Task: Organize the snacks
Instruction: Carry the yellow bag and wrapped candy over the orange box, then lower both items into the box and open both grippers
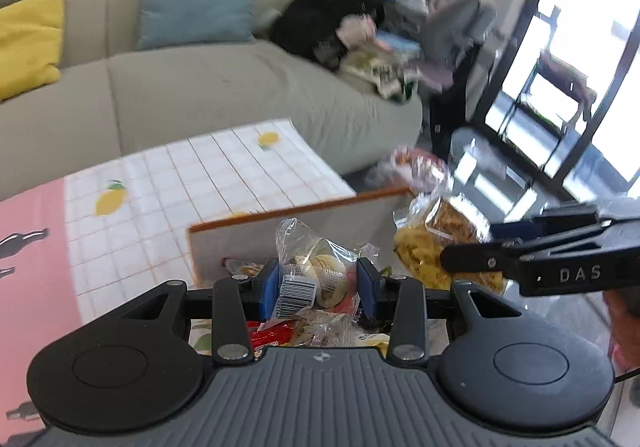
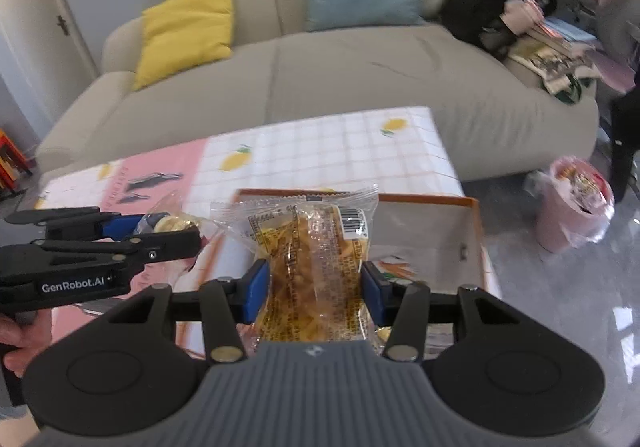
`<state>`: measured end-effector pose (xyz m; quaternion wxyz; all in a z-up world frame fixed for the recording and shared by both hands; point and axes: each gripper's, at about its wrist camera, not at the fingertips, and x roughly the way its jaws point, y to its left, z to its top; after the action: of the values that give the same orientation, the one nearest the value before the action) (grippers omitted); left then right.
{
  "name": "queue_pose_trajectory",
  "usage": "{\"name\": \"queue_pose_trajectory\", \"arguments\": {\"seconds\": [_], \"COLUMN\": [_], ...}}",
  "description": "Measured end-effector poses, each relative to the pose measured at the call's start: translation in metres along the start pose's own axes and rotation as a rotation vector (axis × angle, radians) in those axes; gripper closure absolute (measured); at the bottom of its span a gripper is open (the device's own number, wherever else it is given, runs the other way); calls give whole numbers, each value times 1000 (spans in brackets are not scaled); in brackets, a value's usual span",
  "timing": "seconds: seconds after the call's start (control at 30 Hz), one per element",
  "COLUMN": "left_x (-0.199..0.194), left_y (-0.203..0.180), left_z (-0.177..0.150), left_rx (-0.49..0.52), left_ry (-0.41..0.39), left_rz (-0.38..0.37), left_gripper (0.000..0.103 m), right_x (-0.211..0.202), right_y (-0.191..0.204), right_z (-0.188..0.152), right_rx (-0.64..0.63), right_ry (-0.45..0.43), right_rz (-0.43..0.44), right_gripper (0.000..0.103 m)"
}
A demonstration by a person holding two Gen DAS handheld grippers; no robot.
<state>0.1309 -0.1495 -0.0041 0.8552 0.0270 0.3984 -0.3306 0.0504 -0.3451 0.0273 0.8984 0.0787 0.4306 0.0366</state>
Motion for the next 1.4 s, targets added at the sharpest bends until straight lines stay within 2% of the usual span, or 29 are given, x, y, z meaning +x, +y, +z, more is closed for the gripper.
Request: {"name": "queue_pose_trajectory", "arguments": {"seconds": [0.13,0.37,0.5,0.8,1.2,1.4], "left_x": [39,84,105,141,142,122], "left_y": [-4,-3,-4,-3,4,4], "left_z": [-3,-6,-5,-12,-10,-6], "left_rx": [29,54,85,78,70,82], "left_ry": [84,157,198,276,276,236], "left_rz": [6,-7,5,16,41,84], "left_gripper": [58,58,58,58,55,43], "right_x": [30,95,122,160,171,161], "right_y": [-26,-61,-66,-71,-65,-60], "right_z": [5,11,14,12,9,13], "right_rx": [-21,-28,-44,-90,-160,-185], "right_ry": [45,159,212,289,303,281], "right_rz": [-28,-64,-79,-118,-147,-180], "right_gripper": [55,55,54,54,47,30]}}
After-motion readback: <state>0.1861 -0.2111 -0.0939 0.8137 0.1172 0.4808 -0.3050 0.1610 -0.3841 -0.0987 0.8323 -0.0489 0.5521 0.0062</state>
